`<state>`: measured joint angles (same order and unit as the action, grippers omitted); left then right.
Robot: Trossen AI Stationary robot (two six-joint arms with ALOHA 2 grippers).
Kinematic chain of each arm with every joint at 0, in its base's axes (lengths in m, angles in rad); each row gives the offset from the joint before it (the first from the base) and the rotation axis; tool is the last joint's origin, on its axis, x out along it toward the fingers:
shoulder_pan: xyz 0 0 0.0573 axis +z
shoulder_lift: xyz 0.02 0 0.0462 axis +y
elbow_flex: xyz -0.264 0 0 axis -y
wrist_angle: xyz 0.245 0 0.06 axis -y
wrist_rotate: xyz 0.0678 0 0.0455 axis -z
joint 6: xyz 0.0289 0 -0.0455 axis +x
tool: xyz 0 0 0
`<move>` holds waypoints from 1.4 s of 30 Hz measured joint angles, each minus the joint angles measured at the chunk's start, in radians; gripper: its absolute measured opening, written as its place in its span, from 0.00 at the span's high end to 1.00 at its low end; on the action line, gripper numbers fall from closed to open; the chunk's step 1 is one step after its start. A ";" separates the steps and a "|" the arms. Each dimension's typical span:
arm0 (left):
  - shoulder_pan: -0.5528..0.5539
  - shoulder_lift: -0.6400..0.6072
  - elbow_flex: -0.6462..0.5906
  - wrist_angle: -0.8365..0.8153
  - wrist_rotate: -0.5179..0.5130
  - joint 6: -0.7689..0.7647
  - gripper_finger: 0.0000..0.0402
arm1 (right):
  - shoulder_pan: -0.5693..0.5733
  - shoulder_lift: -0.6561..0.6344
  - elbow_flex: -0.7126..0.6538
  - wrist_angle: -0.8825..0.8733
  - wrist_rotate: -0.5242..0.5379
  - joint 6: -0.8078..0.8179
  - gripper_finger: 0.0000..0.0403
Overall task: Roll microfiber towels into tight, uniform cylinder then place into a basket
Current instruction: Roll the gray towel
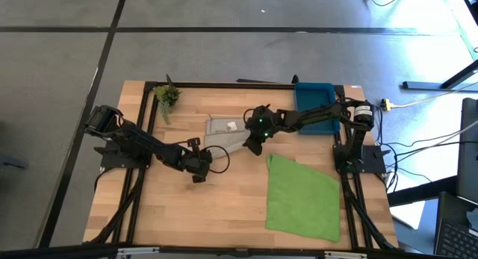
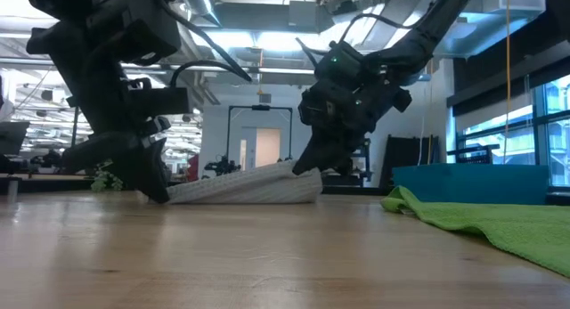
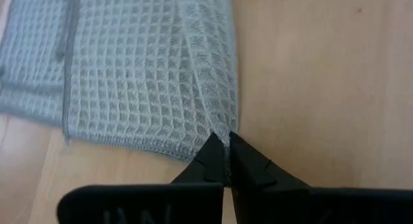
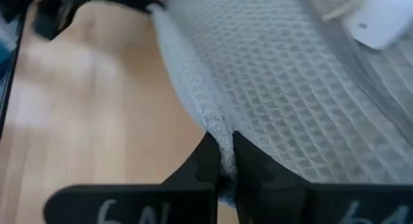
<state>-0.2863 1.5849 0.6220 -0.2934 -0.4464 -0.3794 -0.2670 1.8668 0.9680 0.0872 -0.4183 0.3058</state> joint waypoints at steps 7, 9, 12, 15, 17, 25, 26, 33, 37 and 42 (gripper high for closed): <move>-0.002 -0.001 0.001 0.018 0.034 -0.001 1.00 | -0.010 0.000 0.001 -0.011 -0.065 -0.005 0.95; -0.010 -0.001 0.003 0.023 0.050 -0.003 1.00 | 0.002 -0.001 0.001 -0.025 -0.095 -0.016 0.95; -0.031 -0.001 0.017 0.015 0.077 -0.003 1.00 | 0.024 -0.001 0.001 -0.053 -0.104 -0.004 0.95; -0.058 0.000 0.038 0.014 0.112 -0.003 1.00 | 0.033 -0.001 0.001 -0.057 -0.106 0.027 0.95; -0.074 0.001 0.047 0.016 0.127 -0.006 1.00 | 0.036 -0.001 0.001 -0.041 -0.101 0.047 0.95; -0.093 0.000 0.050 0.019 0.148 -0.029 1.00 | 0.038 -0.002 0.001 0.021 -0.051 0.117 0.95; -0.093 0.000 0.050 0.019 0.151 -0.029 1.00 | 0.038 -0.002 0.001 0.026 -0.036 0.129 0.95; -0.093 0.000 0.051 0.019 0.160 -0.029 1.00 | 0.036 -0.002 0.001 0.070 0.020 0.132 0.95; -0.093 -0.009 0.093 -0.040 0.168 -0.029 1.00 | 0.035 -0.002 0.001 0.078 -0.015 0.122 0.95; -0.095 -0.010 0.182 -0.138 0.181 -0.064 1.00 | 0.032 -0.002 0.001 0.053 -0.046 0.109 0.95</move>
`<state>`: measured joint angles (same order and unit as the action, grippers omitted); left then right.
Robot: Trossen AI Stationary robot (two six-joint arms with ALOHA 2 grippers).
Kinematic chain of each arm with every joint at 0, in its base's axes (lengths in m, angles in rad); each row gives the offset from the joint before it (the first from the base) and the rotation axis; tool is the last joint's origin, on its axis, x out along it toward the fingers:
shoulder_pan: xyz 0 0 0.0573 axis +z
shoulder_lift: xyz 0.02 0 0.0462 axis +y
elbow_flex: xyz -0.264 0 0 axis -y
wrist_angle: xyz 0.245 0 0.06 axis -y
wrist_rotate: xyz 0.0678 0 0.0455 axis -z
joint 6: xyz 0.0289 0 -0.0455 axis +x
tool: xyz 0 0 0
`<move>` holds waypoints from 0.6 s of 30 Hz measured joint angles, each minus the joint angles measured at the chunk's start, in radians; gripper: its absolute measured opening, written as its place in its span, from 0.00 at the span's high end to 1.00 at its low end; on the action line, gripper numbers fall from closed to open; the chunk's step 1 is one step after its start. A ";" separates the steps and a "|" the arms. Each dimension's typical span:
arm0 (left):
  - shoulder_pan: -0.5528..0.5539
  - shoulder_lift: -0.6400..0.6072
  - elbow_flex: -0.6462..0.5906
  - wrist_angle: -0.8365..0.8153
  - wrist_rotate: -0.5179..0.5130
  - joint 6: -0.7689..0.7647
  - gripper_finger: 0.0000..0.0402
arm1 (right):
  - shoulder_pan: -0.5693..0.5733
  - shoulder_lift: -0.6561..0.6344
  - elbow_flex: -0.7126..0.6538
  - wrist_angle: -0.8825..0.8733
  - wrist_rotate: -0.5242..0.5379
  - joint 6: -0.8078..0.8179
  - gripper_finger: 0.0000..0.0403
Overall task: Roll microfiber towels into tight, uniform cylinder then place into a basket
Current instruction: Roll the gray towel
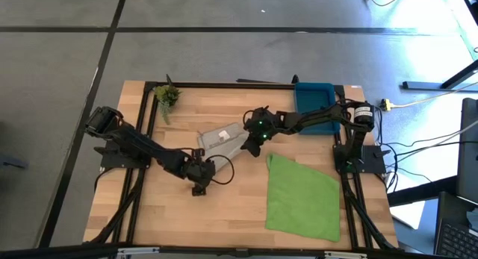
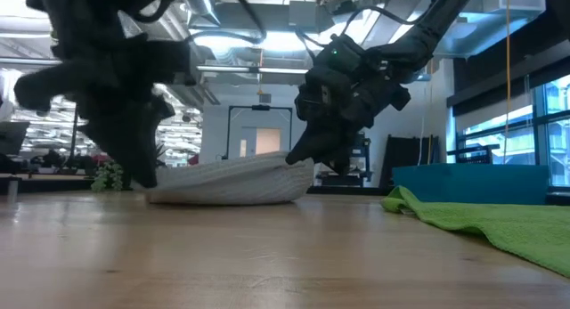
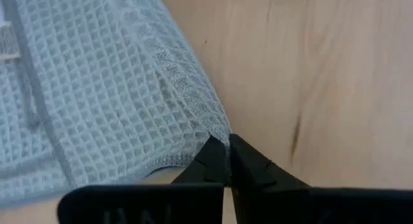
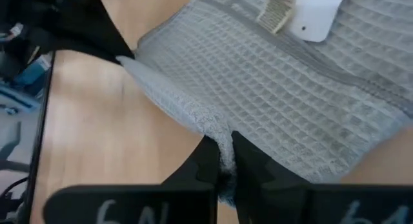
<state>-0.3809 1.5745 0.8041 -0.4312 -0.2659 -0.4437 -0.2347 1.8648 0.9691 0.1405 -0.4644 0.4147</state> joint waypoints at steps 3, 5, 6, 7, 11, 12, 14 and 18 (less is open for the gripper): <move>-0.001 0.000 0.038 -0.013 0.017 -0.071 1.00 | 0.003 0.000 0.000 -0.043 -0.026 -0.008 0.95; -0.001 -0.001 0.058 -0.012 0.019 -0.119 1.00 | 0.007 0.000 0.000 -0.073 -0.026 -0.025 0.95; -0.001 -0.001 0.065 -0.013 0.018 -0.135 1.00 | 0.008 0.000 0.000 -0.083 -0.026 -0.028 0.95; -0.001 -0.001 0.071 -0.013 0.017 -0.152 1.00 | 0.009 0.000 0.000 -0.090 -0.024 -0.028 0.95; 0.002 -0.002 0.087 -0.053 -0.013 -0.247 1.00 | 0.009 0.000 0.000 -0.095 -0.014 -0.033 0.95; 0.002 -0.002 0.092 -0.078 -0.024 -0.282 1.00 | 0.009 0.000 0.000 -0.095 -0.014 -0.035 0.95; 0.003 -0.002 0.100 -0.129 -0.049 -0.352 1.00 | 0.009 0.000 0.000 -0.096 -0.014 -0.045 0.95; 0.003 -0.003 0.122 -0.215 -0.113 -0.465 1.00 | 0.009 0.000 0.000 -0.102 -0.015 -0.054 0.95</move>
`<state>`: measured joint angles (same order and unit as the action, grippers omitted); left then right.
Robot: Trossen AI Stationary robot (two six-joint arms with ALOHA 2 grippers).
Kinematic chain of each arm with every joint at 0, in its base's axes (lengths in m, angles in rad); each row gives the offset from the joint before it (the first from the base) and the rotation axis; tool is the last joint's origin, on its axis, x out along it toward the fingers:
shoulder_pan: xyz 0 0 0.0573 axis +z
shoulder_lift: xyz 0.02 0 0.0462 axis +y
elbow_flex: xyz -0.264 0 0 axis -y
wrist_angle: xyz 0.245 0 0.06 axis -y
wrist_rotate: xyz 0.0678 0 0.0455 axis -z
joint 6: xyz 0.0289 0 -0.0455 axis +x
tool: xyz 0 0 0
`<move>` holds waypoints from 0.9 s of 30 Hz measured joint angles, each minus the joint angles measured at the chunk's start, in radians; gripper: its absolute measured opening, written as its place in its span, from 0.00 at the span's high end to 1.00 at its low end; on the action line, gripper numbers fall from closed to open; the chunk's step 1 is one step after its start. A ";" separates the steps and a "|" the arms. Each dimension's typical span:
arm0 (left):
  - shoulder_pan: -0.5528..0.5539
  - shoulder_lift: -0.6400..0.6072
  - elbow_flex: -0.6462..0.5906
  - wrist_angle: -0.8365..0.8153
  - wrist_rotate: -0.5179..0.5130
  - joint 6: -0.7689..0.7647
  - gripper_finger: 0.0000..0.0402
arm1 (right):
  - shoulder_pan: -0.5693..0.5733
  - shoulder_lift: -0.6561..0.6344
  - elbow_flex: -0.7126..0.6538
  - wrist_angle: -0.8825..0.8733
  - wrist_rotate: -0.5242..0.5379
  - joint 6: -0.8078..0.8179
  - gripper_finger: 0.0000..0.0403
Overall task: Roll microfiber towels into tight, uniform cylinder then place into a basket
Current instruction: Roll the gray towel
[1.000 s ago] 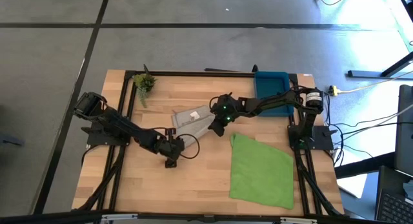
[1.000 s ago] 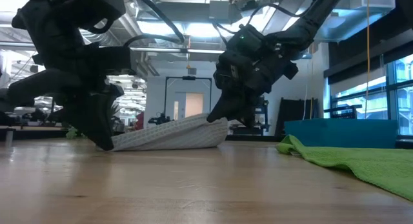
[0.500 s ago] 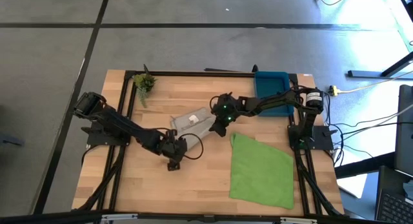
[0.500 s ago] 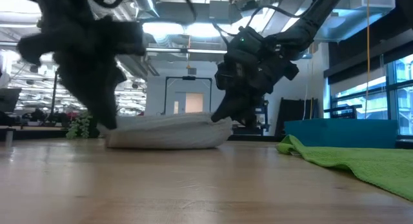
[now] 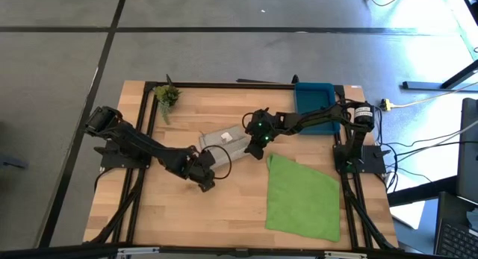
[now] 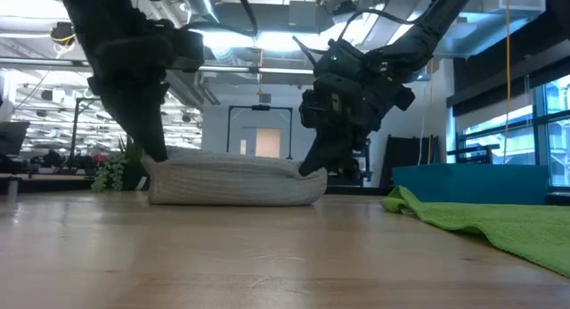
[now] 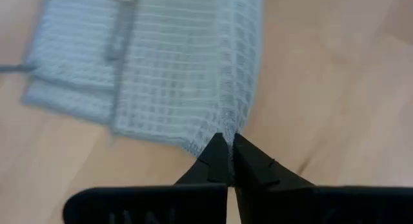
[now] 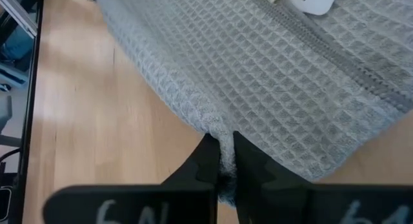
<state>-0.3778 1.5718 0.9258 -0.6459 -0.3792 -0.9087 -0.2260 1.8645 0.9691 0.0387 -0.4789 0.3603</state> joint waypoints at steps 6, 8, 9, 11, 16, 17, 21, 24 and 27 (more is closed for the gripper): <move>0.007 0.000 0.014 -0.023 -0.073 -0.133 1.00 | 0.000 0.000 0.000 -0.005 0.000 -0.024 0.95; 0.013 0.000 0.014 -0.027 -0.103 -0.158 1.00 | 0.000 0.000 0.000 -0.011 0.003 -0.026 0.95; 0.020 0.000 0.014 -0.030 -0.105 -0.163 1.00 | 0.000 0.000 0.000 -0.012 0.010 -0.027 0.95; 0.036 0.000 0.014 -0.029 -0.107 -0.164 1.00 | 0.001 0.000 0.000 -0.016 0.027 -0.028 0.95; 0.076 -0.001 0.014 -0.029 -0.104 -0.165 1.00 | 0.001 0.000 0.000 -0.019 0.053 -0.030 0.95; 0.084 -0.001 0.014 -0.029 -0.103 -0.165 1.00 | 0.001 0.000 0.000 -0.019 0.053 -0.032 0.95; 0.118 -0.001 -0.002 -0.027 -0.102 -0.167 1.00 | 0.001 0.000 0.000 -0.023 0.052 -0.036 0.94; 0.144 -0.001 -0.021 -0.026 -0.101 -0.190 1.00 | 0.001 0.000 0.000 -0.031 0.052 -0.049 0.94; 0.166 -0.001 -0.039 -0.026 -0.101 -0.190 1.00 | 0.001 0.000 0.000 -0.037 0.051 -0.051 0.94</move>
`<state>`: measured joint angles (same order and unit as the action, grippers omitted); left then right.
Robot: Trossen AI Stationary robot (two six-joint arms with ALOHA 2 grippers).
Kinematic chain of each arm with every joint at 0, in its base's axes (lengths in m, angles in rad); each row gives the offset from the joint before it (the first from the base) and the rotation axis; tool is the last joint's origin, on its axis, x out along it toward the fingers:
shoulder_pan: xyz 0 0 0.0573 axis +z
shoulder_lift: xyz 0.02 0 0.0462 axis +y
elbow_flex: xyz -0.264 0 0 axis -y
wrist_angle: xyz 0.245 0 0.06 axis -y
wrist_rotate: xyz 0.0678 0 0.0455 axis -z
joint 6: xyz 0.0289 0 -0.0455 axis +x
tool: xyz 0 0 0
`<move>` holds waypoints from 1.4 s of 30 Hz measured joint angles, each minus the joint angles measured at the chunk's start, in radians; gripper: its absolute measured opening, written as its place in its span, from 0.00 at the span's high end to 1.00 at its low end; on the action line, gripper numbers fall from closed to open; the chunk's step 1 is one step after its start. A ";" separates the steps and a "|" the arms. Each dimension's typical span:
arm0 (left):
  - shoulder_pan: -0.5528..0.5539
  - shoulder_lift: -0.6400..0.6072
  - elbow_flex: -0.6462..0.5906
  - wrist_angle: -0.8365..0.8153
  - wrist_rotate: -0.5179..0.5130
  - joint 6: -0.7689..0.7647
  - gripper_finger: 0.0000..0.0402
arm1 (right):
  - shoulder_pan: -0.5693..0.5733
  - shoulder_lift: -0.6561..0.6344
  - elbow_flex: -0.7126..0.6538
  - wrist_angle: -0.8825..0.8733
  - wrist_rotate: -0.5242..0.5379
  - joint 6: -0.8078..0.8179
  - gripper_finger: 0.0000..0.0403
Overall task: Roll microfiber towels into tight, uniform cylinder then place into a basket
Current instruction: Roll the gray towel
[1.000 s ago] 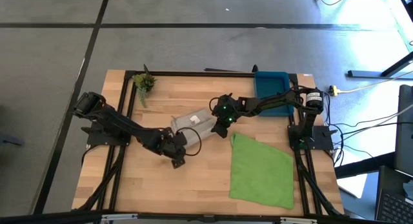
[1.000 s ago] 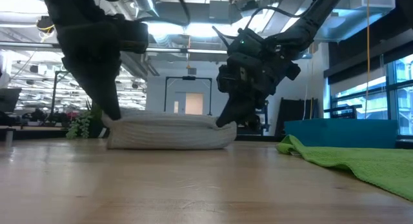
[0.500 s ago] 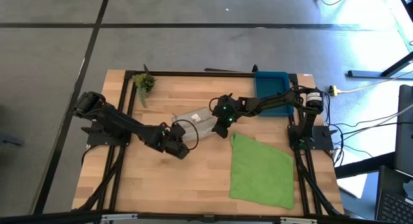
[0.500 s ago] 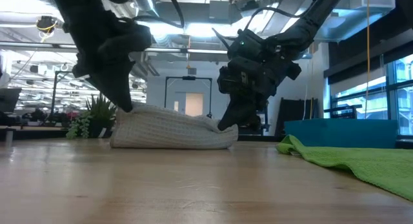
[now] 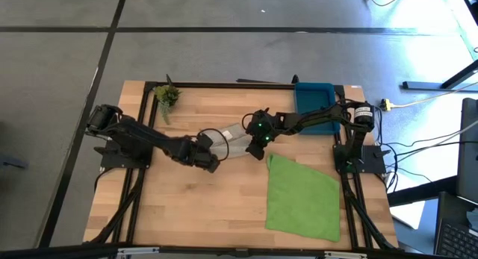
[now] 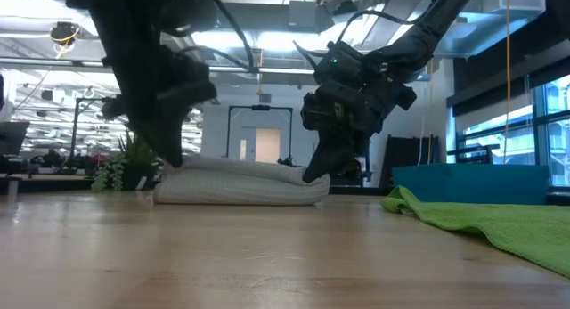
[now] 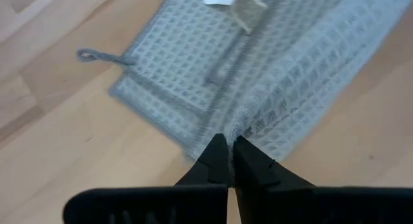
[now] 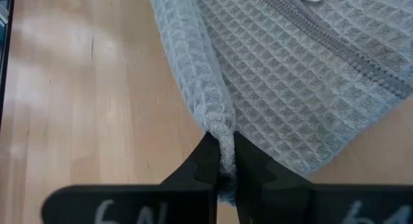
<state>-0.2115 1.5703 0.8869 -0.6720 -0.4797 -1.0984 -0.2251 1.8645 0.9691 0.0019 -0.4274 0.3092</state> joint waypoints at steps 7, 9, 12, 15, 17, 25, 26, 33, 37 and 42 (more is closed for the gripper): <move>0.038 0.000 -0.052 0.058 0.000 0.000 1.00 | 0.000 0.000 0.000 -0.001 0.000 -0.002 0.94; 0.044 0.000 -0.074 0.093 0.001 0.001 1.00 | 0.000 0.000 0.000 0.000 0.000 -0.003 0.94; 0.050 0.000 -0.104 0.138 0.001 0.001 1.00 | 0.000 0.000 0.000 -0.001 0.000 -0.004 0.94; 0.055 0.000 -0.132 0.173 0.002 0.001 1.00 | 0.000 0.000 0.000 -0.001 0.000 -0.004 0.94; 0.055 0.000 -0.148 0.191 0.002 0.001 1.00 | 0.000 0.000 0.000 0.003 0.000 -0.002 0.94; 0.055 0.005 -0.217 0.318 0.022 0.084 1.00 | -0.009 0.000 0.000 0.091 -0.089 0.027 0.94; 0.054 0.008 -0.222 0.327 0.021 0.102 1.00 | -0.011 0.000 0.000 0.111 -0.091 0.032 0.94; 0.046 0.020 -0.231 0.333 0.045 0.220 1.00 | -0.035 0.000 0.011 0.137 -0.054 0.057 0.94; 0.028 0.021 -0.231 0.345 0.079 0.274 1.00 | -0.060 0.000 0.011 0.134 -0.026 0.058 0.94; 0.012 0.021 -0.231 0.345 0.096 0.283 1.00 | -0.080 0.000 0.011 0.127 0.032 0.042 0.94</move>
<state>-0.1994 1.5913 0.6563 -0.3271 -0.3836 -0.8158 -0.3053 1.8645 0.9802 0.1285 -0.3950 0.3513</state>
